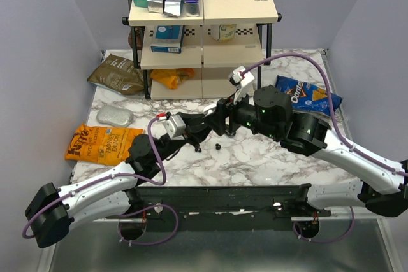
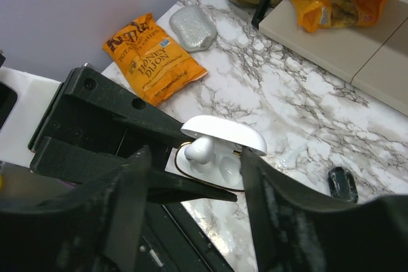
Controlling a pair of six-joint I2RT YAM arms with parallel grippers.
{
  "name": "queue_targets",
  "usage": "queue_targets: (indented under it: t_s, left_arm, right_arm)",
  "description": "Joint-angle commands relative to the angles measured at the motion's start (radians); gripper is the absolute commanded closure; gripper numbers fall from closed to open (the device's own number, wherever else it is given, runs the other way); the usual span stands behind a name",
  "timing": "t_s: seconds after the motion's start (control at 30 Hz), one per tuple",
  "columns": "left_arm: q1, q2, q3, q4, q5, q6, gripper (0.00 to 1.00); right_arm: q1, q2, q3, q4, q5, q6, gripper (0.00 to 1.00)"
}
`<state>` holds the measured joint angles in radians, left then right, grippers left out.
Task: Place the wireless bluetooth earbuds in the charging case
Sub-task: Adjust the earbud with the charging case.
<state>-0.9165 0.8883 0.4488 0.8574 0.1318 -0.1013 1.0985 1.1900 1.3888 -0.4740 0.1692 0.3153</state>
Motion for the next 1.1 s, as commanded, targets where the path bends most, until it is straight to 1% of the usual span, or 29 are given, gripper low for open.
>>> queue_targets:
  t_s: [0.0,0.07,0.17,0.23,0.3,0.33,0.37,0.47,0.5,0.57,0.63,0.67,0.7,0.8,0.97,1.07]
  left_arm:
    - [-0.001,-0.029,-0.005,0.035,0.005,0.015,1.00]
    - [-0.001,-0.041,-0.018,0.046,0.005,0.020,1.00]
    - [0.005,-0.060,-0.027,0.058,0.032,0.023,1.00]
    - [0.014,-0.069,-0.032,0.077,0.067,-0.001,1.00]
    - [0.043,-0.080,-0.032,0.095,0.150,-0.040,1.00]
    - [0.056,-0.080,-0.033,0.112,0.187,-0.091,1.00]
    - [0.071,-0.077,-0.036,0.133,0.253,-0.128,1.00]
    - [0.126,-0.049,-0.039,0.245,0.371,-0.274,1.00]
    - [0.137,-0.037,-0.039,0.303,0.453,-0.306,1.00]
    - [0.159,0.000,-0.029,0.362,0.524,-0.391,1.00]
    - [0.169,0.026,-0.016,0.432,0.600,-0.438,1.00]
    - [0.172,0.052,-0.015,0.457,0.617,-0.484,1.00]
    - [0.176,0.064,-0.013,0.524,0.629,-0.509,1.00]
    - [0.188,0.110,-0.016,0.653,0.657,-0.595,1.00]
    - [0.194,0.141,-0.007,0.677,0.655,-0.615,1.00]
    - [0.196,0.127,-0.009,0.642,0.634,-0.575,1.00]
  right_arm:
    - [0.006,-0.046,0.015,-0.034,-0.033,-0.008,0.29]
    - [0.008,-0.081,0.009,-0.051,-0.039,-0.010,0.26]
    - [0.008,-0.133,-0.004,-0.064,-0.028,-0.016,0.25]
    - [0.008,-0.165,-0.023,-0.064,-0.008,-0.022,0.25]
    - [0.008,-0.216,-0.045,-0.043,0.024,-0.031,0.25]
    - [0.008,-0.233,-0.056,-0.032,0.039,-0.035,0.25]
    - [0.008,-0.254,-0.091,0.007,0.044,-0.041,0.25]
    - [0.008,-0.322,-0.151,0.078,0.065,-0.059,0.25]
    - [0.006,-0.342,-0.161,0.089,0.061,-0.068,0.25]
    - [0.006,-0.351,-0.171,0.106,0.052,-0.073,0.25]
    - [0.008,-0.352,-0.177,0.110,0.024,-0.082,0.25]
    - [0.008,-0.354,-0.178,0.112,0.018,-0.084,0.25]
    - [0.008,-0.354,-0.181,0.115,-0.002,-0.088,0.25]
    - [0.008,-0.359,-0.185,0.117,-0.020,-0.090,0.25]
    - [0.008,-0.391,-0.206,0.126,-0.002,-0.091,0.25]
    - [0.008,-0.408,-0.229,0.133,0.035,-0.094,0.25]
